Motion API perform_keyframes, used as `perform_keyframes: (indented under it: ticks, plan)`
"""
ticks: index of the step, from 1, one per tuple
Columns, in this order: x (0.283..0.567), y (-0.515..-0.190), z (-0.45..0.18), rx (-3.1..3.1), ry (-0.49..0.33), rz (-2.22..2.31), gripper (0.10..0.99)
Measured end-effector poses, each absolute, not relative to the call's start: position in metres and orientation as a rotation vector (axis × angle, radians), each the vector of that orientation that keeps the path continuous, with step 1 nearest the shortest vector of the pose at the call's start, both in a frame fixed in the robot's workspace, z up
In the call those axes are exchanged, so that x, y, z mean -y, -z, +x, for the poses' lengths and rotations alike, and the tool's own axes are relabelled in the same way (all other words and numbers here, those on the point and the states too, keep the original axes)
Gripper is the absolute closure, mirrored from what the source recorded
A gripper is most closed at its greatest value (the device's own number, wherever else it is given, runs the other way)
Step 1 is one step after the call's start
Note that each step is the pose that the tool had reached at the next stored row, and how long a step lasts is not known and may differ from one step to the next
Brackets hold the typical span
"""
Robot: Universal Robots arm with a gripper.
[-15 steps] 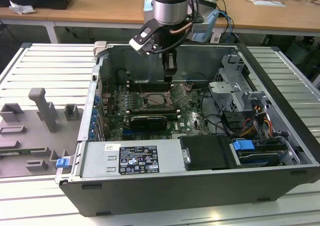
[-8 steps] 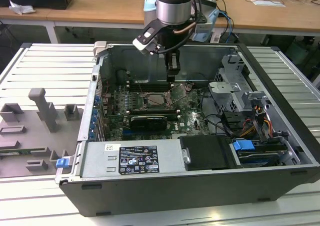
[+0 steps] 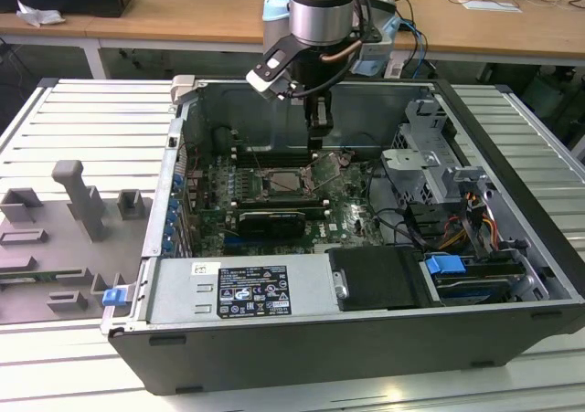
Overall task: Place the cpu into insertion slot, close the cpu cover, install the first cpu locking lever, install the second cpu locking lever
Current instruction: 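Close the cpu cover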
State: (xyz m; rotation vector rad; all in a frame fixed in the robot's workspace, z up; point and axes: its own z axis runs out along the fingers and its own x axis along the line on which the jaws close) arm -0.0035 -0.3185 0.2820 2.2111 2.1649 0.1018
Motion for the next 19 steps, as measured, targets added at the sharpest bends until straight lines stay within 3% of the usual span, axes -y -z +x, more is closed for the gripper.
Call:
perform_keyframes:
  ticks: [19]
  plan:
    - [0.319, -0.278, 0.024, -2.167, -0.097, 2.214, 0.98]
